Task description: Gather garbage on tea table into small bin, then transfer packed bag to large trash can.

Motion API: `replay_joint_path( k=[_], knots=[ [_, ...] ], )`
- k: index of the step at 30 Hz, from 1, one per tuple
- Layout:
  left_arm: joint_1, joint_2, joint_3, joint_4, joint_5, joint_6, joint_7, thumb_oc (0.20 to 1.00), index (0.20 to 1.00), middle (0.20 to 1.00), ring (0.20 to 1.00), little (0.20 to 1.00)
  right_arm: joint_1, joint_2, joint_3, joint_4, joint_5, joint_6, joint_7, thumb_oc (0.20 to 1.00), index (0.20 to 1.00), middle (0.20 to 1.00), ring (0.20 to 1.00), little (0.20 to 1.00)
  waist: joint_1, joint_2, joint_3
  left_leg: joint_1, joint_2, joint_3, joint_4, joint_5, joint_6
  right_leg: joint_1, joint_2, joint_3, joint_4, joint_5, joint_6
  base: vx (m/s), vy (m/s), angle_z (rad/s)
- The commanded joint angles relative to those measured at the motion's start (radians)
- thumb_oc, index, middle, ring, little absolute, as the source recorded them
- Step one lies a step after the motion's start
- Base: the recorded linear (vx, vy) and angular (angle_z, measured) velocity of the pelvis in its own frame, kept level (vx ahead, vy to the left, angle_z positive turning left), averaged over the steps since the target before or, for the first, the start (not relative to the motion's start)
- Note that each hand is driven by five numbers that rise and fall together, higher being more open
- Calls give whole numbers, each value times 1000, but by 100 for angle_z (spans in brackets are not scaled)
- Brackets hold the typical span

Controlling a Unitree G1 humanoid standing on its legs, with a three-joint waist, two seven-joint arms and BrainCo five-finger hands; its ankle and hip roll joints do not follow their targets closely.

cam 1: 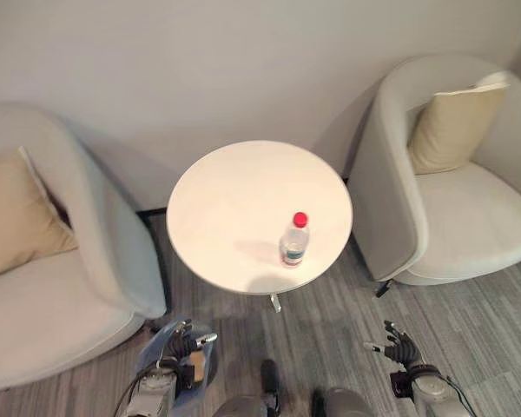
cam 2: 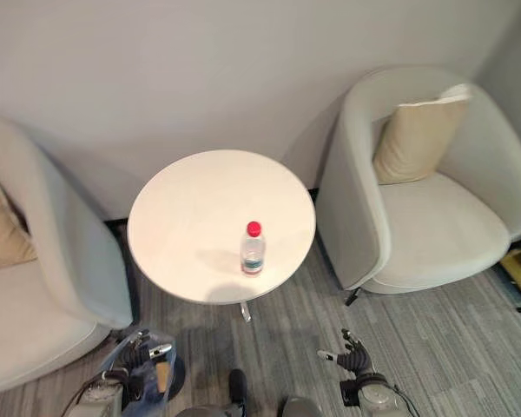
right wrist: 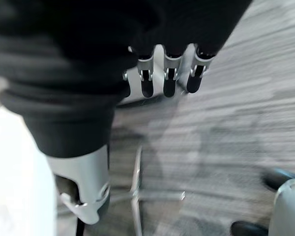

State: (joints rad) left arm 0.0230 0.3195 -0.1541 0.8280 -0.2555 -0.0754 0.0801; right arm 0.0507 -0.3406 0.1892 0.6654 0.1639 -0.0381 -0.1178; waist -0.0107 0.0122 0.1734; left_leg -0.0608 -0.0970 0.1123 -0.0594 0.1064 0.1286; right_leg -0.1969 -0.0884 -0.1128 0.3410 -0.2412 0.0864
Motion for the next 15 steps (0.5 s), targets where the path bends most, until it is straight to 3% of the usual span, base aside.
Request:
replay_joint_path(
  k=[1,8,15],
  knots=[
    [29,19,27,-25,19,-28,14,1000,1000,1000,1000,1000,-39,-50,-12,-68,-54,-39,-9,1000,1000,1000,1000,1000,2,-20,22,4,95,1,108,-136,-132,130,16,51,-175,123,27,54,-85,33],
    [69,7,35,-38,44,-32,-3,1000,1000,1000,1000,1000,-56,-191,24,-279,-272,-55,0,1000,1000,1000,1000,1000,22,-17,-11,25,100,-28,75,-125,-154,221,28,33,-308,135,6,55,-106,14],
    [87,-2,14,-40,76,-36,-17,1000,1000,1000,1000,1000,-86,-275,62,-426,-368,-78,32,1000,1000,1000,1000,1000,27,-7,-21,51,105,-46,52,-118,-167,263,36,3,-333,120,-3,60,-45,13]
  ],
)
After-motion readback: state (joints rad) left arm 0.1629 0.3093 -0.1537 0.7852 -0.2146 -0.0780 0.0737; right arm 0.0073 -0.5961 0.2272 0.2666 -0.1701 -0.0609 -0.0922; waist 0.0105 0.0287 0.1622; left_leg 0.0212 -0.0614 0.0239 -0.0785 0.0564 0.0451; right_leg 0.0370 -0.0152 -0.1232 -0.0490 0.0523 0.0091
